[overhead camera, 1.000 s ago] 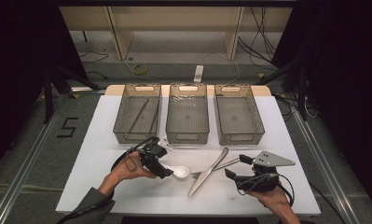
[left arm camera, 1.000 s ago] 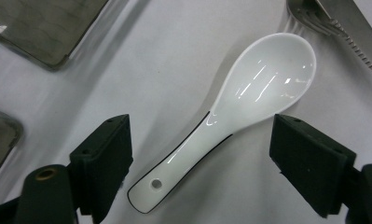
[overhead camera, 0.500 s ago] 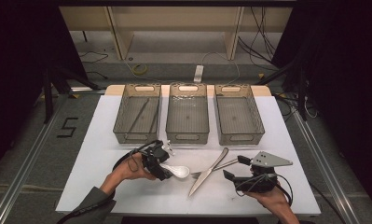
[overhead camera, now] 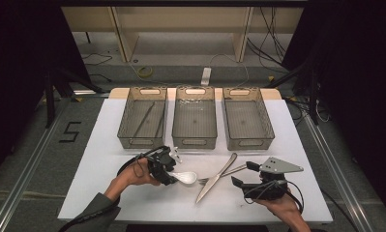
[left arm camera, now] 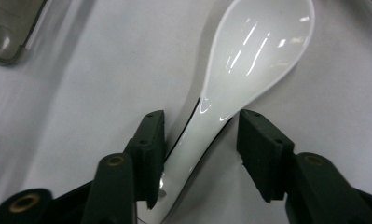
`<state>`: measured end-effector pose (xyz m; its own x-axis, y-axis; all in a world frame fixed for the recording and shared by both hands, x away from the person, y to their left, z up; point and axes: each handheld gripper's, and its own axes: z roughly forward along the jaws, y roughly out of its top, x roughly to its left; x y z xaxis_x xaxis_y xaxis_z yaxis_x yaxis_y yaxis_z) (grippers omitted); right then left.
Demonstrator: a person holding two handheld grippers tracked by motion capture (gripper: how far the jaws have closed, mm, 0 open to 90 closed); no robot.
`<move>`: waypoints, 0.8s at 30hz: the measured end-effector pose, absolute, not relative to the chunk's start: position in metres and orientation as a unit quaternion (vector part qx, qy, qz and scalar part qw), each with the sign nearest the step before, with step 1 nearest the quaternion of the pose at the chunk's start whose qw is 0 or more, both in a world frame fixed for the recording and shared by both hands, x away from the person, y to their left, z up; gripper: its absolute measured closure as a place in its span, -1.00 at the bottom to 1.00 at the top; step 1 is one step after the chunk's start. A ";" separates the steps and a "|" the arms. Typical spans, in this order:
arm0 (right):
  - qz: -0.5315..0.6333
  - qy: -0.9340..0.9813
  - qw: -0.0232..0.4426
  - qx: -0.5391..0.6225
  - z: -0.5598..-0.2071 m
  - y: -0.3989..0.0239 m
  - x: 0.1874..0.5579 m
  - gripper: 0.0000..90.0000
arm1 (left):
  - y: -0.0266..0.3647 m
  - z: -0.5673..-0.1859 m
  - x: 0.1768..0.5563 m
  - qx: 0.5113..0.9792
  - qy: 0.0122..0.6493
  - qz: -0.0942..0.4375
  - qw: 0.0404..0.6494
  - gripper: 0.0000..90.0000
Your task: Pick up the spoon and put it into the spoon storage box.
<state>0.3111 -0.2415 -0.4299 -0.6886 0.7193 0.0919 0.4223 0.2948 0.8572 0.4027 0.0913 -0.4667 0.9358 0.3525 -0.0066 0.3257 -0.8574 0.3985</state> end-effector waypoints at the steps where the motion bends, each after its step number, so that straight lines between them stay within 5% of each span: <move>1: 0.470 0.789 0.158 0.362 -0.430 -0.242 0.311 -0.47 | 0.092 -0.466 0.402 0.964 0.175 0.032 0.200 0.27; 11: 0.467 0.792 0.156 0.361 -0.430 -0.241 0.311 -0.47 | 0.095 -0.466 0.403 0.964 0.172 0.025 0.202 0.69; 24: 0.464 0.795 0.156 0.360 -0.431 -0.241 0.311 -0.47 | 0.097 -0.466 0.404 0.959 0.193 0.034 0.206 0.89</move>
